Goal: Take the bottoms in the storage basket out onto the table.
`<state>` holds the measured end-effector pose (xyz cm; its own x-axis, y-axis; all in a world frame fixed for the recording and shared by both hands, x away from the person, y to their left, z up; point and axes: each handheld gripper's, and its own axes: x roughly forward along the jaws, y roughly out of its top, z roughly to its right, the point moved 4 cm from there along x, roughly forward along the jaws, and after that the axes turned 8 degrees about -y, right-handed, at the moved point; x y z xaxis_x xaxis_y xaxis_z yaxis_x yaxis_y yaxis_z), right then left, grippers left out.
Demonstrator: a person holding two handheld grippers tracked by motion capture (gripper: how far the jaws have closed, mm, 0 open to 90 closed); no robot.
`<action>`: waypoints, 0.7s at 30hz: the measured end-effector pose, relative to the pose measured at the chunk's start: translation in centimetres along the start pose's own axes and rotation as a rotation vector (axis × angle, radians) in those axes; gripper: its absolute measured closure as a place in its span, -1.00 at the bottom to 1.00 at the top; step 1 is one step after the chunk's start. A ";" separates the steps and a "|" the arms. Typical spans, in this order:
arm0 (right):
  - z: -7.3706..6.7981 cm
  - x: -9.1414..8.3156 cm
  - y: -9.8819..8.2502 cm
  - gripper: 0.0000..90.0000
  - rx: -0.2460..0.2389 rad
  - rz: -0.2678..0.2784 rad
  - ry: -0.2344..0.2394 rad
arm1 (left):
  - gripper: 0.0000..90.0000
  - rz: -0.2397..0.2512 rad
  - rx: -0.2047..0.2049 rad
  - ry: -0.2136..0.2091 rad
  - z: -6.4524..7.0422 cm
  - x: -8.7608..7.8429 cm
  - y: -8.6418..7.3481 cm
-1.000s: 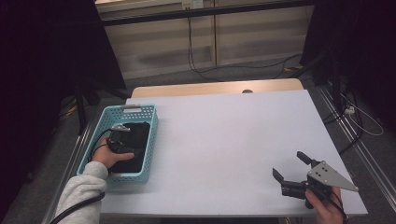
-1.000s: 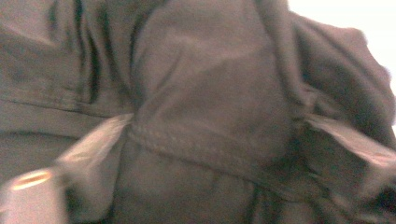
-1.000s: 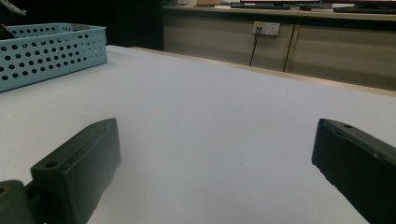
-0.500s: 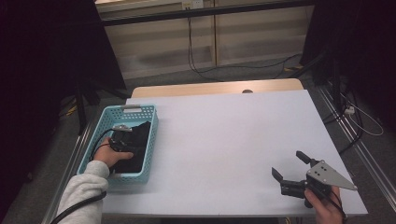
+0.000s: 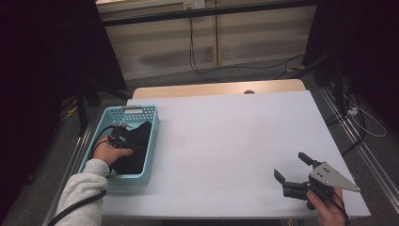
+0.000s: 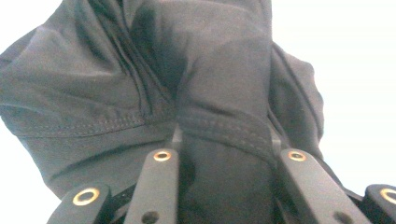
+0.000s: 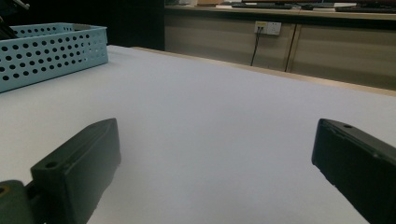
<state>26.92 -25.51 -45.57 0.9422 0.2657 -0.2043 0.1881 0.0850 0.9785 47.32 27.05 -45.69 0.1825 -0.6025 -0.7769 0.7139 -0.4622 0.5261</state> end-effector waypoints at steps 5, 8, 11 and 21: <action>0.0 0.0 0.0 -0.99 -0.002 -0.002 0.001 | 0.56 0.032 -0.019 0.014 0.1 -1.8 1.0; 0.0 -0.1 0.0 -0.99 0.001 0.000 -0.002 | 0.57 0.043 -0.023 0.037 0.0 -3.2 1.8; 0.0 -0.1 0.0 -0.99 0.002 -0.003 -0.002 | 0.57 0.080 -0.029 0.049 0.1 -4.6 2.8; 0.0 -0.1 -0.1 -0.99 -0.001 -0.003 -0.001 | 0.59 0.260 -0.007 0.067 2.1 -9.0 7.2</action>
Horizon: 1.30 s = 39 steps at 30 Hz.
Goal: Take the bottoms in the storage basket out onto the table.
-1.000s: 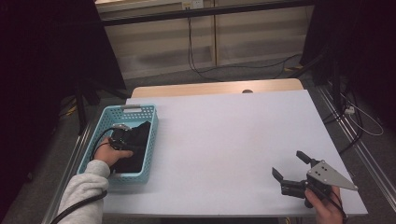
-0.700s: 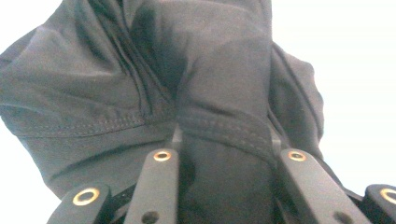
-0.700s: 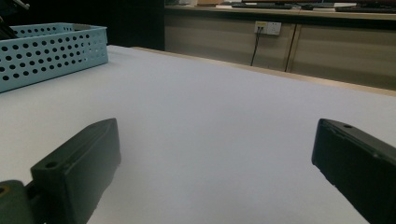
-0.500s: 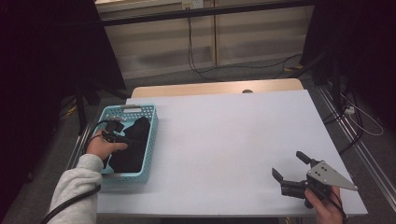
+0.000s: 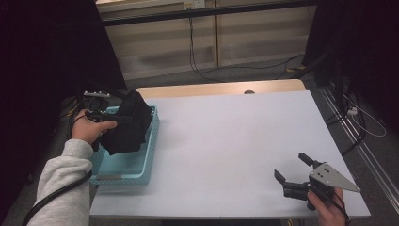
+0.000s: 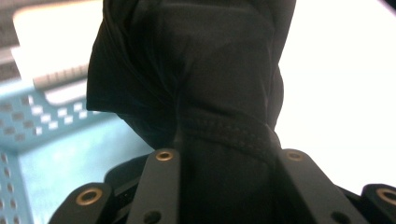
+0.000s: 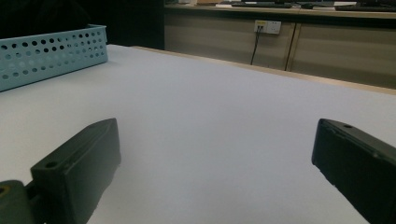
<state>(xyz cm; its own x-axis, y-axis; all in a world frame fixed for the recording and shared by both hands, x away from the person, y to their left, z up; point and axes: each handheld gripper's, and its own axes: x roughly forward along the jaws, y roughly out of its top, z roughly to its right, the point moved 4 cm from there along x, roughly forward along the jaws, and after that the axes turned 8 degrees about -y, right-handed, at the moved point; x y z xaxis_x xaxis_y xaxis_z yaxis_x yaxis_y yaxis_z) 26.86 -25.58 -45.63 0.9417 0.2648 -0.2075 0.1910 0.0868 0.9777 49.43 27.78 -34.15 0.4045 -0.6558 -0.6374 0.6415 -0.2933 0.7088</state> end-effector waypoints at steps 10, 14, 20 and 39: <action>0.0 0.0 0.0 -0.99 0.002 -0.001 0.000 | 0.59 0.143 0.083 -0.032 4.2 0.3 3.1; 0.0 0.0 0.0 -0.99 0.000 0.000 0.001 | 0.58 0.138 0.132 -0.057 6.2 1.5 3.3; -0.1 0.1 0.0 -0.99 -0.003 -0.003 0.003 | 0.58 0.133 0.183 -0.116 9.2 3.7 3.1; -0.1 0.1 -0.1 -0.99 -0.002 -0.006 0.002 | 0.58 0.068 0.283 -0.209 14.3 9.8 -0.2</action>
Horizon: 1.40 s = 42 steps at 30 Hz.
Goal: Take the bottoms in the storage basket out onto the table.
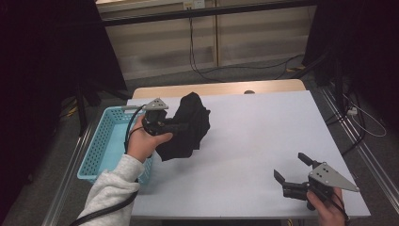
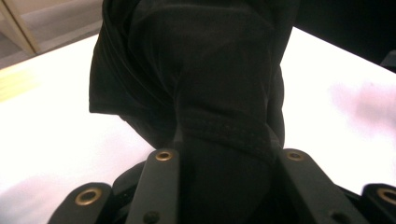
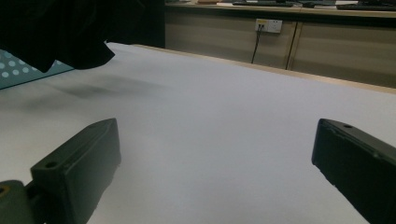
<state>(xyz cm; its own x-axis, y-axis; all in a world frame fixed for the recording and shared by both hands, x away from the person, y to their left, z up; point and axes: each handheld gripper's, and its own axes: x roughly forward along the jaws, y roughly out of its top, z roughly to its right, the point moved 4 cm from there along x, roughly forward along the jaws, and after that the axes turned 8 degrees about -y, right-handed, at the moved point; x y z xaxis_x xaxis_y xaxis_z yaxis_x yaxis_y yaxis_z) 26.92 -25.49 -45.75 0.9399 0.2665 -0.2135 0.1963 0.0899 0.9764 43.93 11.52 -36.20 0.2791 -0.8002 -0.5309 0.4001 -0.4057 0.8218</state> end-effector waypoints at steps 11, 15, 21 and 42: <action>-0.2 0.1 -0.1 -0.99 -0.001 -0.004 0.009 | 0.57 0.001 0.014 -0.035 1.9 3.1 -1.6; -0.1 0.1 -0.1 -0.99 -0.001 -0.004 0.005 | 0.57 -0.012 0.001 -0.034 1.8 4.5 -2.6; -0.1 0.1 -0.2 -0.99 -0.001 -0.007 0.006 | 0.56 -0.021 0.005 -0.044 2.2 6.0 -3.8; -0.4 1.4 -0.4 -0.98 -0.013 -0.087 0.006 | -0.45 -0.033 -0.016 -0.103 4.3 6.5 -7.0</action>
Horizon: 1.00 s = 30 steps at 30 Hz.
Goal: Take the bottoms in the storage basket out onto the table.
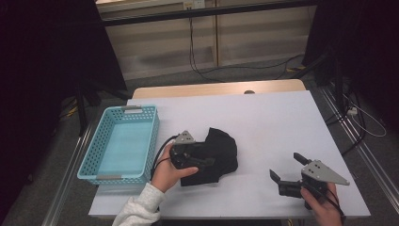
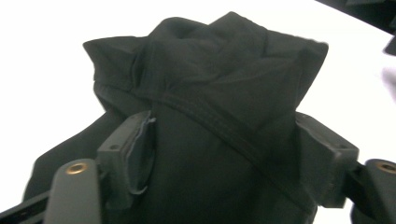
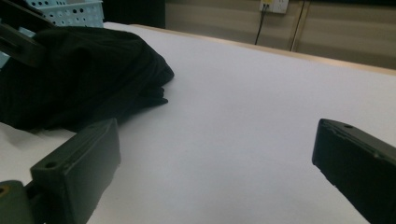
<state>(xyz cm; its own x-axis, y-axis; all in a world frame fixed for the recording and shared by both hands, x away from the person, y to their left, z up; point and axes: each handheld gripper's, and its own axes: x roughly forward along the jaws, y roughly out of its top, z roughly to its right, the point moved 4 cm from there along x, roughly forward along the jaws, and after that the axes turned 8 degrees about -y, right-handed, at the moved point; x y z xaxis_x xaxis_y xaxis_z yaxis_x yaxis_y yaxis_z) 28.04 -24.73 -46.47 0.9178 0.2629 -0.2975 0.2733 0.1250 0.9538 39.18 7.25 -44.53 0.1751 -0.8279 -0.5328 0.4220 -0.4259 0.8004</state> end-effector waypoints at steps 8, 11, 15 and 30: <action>-1.5 2.4 1.0 -0.95 -0.015 -0.067 0.014 | -0.64 -0.015 -0.060 0.039 -1.2 -2.7 0.7; -2.4 3.0 1.2 -0.96 -0.044 -0.076 0.050 | -0.64 -0.007 -0.066 0.057 -1.5 -3.2 0.9; -3.1 3.7 1.3 -0.94 -0.054 -0.089 0.071 | -0.65 0.003 -0.066 0.075 -1.8 -3.8 1.1; -6.8 6.1 2.9 -0.70 -0.079 -0.082 0.171 | -0.66 0.031 -0.106 0.129 -3.2 -4.7 0.4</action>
<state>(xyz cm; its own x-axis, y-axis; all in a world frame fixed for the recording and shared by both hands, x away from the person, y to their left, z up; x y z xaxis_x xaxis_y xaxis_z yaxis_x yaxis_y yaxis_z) 32.47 -16.30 -45.83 0.8292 0.4068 -0.3833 0.3154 0.2257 0.9217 41.37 12.15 -42.55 0.2995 -0.7836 -0.5444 0.5050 -0.3539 0.7872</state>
